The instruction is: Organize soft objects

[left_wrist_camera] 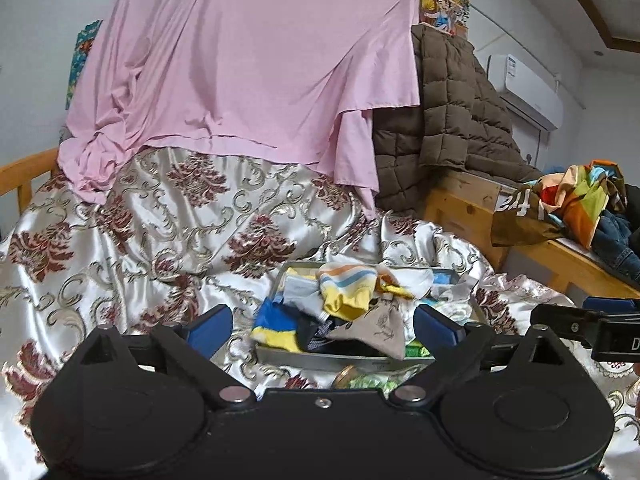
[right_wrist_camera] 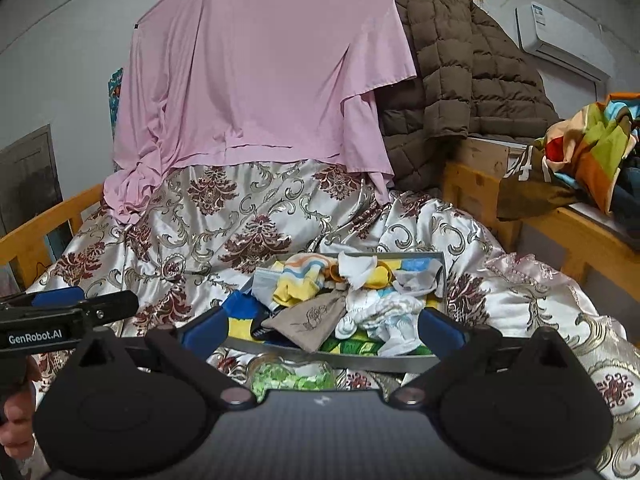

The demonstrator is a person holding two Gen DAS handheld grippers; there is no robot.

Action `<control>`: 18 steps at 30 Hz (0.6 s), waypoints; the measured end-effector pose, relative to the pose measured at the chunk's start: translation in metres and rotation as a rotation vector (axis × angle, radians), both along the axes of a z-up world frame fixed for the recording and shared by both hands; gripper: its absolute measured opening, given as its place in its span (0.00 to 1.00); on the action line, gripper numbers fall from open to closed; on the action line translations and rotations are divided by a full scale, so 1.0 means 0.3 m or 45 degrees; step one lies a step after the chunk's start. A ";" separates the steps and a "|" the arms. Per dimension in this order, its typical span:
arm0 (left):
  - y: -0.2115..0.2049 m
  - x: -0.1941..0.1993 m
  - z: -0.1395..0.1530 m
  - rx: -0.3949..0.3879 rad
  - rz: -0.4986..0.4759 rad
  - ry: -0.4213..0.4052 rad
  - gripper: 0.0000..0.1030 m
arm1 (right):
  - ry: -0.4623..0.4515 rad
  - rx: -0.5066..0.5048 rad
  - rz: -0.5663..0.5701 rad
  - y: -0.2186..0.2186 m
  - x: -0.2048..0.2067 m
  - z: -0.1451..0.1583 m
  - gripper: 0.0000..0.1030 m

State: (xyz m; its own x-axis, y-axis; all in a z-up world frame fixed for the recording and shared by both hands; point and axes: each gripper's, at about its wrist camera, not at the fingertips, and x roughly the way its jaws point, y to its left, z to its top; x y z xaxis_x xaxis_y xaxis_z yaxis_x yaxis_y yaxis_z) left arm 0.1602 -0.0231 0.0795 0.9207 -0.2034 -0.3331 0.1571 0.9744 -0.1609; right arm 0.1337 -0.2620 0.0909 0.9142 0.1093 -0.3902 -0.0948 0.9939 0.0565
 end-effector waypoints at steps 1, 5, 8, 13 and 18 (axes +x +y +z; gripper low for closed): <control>0.003 -0.008 -0.006 0.004 0.008 0.002 0.94 | 0.002 0.004 0.001 0.003 -0.008 -0.005 1.00; 0.017 -0.051 -0.028 0.013 0.041 -0.010 0.95 | -0.017 0.006 0.001 0.017 -0.042 -0.021 1.00; 0.027 -0.079 -0.048 0.015 0.065 -0.005 0.95 | -0.039 0.011 -0.011 0.024 -0.072 -0.032 1.00; 0.038 -0.127 -0.082 0.021 0.089 0.006 0.95 | -0.085 -0.021 -0.027 0.040 -0.132 -0.055 1.00; 0.038 -0.183 -0.115 0.034 0.107 -0.001 0.96 | -0.114 -0.021 -0.065 0.048 -0.197 -0.090 1.00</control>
